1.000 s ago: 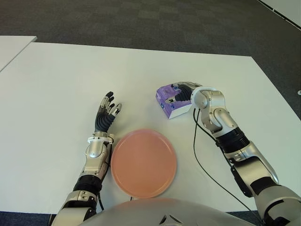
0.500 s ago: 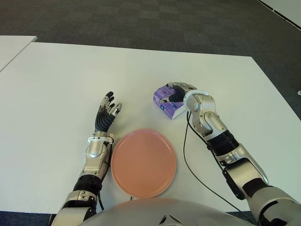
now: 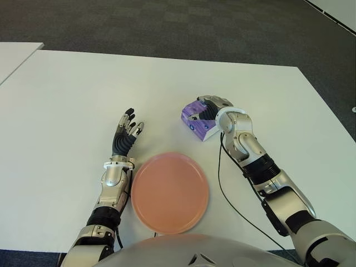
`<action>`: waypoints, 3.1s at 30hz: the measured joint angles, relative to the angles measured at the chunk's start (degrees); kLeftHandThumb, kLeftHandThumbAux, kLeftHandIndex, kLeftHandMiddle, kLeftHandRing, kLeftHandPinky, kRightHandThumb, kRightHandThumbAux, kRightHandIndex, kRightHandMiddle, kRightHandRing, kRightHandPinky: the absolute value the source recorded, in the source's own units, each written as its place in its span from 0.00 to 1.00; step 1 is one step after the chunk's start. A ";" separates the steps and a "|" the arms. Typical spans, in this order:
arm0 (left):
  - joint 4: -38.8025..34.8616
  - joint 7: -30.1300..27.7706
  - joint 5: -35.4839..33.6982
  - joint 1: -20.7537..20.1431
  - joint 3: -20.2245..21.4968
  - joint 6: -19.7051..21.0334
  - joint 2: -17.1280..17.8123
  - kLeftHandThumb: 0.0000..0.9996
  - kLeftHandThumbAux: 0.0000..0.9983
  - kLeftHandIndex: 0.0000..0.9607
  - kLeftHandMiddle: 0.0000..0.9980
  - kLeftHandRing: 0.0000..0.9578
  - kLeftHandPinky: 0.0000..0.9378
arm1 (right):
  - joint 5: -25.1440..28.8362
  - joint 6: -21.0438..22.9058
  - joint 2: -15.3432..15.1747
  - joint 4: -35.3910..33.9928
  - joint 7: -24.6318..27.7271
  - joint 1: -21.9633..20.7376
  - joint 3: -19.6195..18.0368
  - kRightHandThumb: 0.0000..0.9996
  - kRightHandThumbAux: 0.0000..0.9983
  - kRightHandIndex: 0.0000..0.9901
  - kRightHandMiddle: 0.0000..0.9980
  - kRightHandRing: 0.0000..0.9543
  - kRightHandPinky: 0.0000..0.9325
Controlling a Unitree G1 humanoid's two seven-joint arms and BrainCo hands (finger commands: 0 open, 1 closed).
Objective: Put the tissue paper into the plate.
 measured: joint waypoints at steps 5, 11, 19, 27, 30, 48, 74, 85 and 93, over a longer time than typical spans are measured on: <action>0.00 0.00 -0.01 0.00 0.00 0.02 -0.01 0.00 0.57 0.00 0.00 0.00 0.00 | -0.49 -0.06 -0.04 0.79 0.00 0.00 1.01 0.21 0.38 0.00 0.00 0.00 0.00; 0.00 0.00 0.00 0.00 0.00 0.05 -0.02 0.00 0.56 0.00 0.00 0.00 0.00 | -1.19 -0.60 -0.07 1.99 -0.36 -0.03 1.85 0.20 0.38 0.00 0.00 0.00 0.00; 0.00 0.00 0.00 0.00 -0.02 0.07 -0.02 0.00 0.56 0.00 0.00 0.00 0.00 | -2.25 -1.99 -0.42 3.44 -1.02 0.00 3.25 0.22 0.37 0.00 0.00 0.00 0.00; -0.01 0.00 0.00 0.01 -0.02 0.05 -0.01 0.00 0.56 0.00 0.00 0.00 0.00 | -3.97 -2.86 -0.95 4.16 -0.58 0.08 4.81 0.23 0.37 0.00 0.00 0.00 0.00; -0.01 0.00 0.00 0.01 -0.02 0.05 -0.01 0.00 0.56 0.00 0.00 0.00 0.00 | -4.47 -3.01 -1.00 4.23 -0.31 0.09 5.12 0.23 0.38 0.00 0.00 0.00 0.00; -0.86 -0.06 -0.02 0.46 -0.01 0.06 -0.01 0.00 0.57 0.00 0.00 0.00 0.00 | -7.48 -3.06 -2.26 1.71 1.27 1.77 6.14 0.24 0.40 0.00 0.00 0.00 0.00; -3.95 -0.05 0.10 3.16 -0.08 0.83 0.01 0.00 0.58 0.00 0.00 0.00 0.00 | -10.41 -2.92 4.29 15.57 -19.88 5.35 7.13 0.15 0.37 0.00 0.00 0.00 0.00; -6.19 -0.05 0.10 5.03 -0.06 2.03 0.03 0.00 0.57 0.00 0.00 0.00 0.00 | -9.33 -3.74 5.51 17.79 -22.26 5.25 5.99 0.13 0.36 0.00 0.00 0.00 0.00; -7.94 -0.05 0.09 6.45 -0.04 2.80 0.08 0.00 0.58 0.00 0.00 0.00 0.00 | -8.54 -4.15 6.43 19.06 -23.84 5.25 5.07 0.11 0.35 0.04 0.00 0.00 0.00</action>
